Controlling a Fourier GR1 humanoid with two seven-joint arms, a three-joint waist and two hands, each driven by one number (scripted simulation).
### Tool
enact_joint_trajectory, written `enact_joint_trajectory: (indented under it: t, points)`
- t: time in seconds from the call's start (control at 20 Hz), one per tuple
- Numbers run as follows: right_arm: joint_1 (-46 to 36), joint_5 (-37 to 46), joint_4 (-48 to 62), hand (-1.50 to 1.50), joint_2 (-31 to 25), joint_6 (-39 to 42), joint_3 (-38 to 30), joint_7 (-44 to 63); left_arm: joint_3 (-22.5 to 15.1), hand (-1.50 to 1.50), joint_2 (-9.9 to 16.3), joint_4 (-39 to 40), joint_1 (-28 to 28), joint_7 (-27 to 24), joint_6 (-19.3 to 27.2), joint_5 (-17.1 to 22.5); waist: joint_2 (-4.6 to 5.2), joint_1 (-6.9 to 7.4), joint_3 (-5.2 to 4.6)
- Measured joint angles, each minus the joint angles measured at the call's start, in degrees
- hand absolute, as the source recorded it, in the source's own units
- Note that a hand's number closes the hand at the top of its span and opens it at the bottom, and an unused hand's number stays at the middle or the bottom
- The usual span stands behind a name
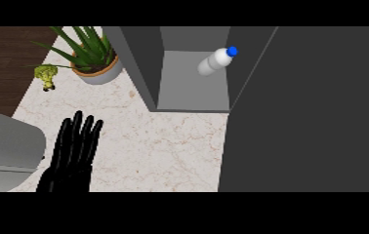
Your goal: Pick up the bottled water, place it into the cabinet and close the cabinet
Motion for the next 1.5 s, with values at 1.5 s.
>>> enact_joint_trajectory:
  t: [1.5]
  points:
    - [-33.10, 4.00, 2.14, 1.50, -2.39, -2.05, 10.11, 17.23, 9.20, -1.50, 7.73, -3.44, 9.59, -3.31, -11.29, 6.89, 0.46, 2.57, -0.44]
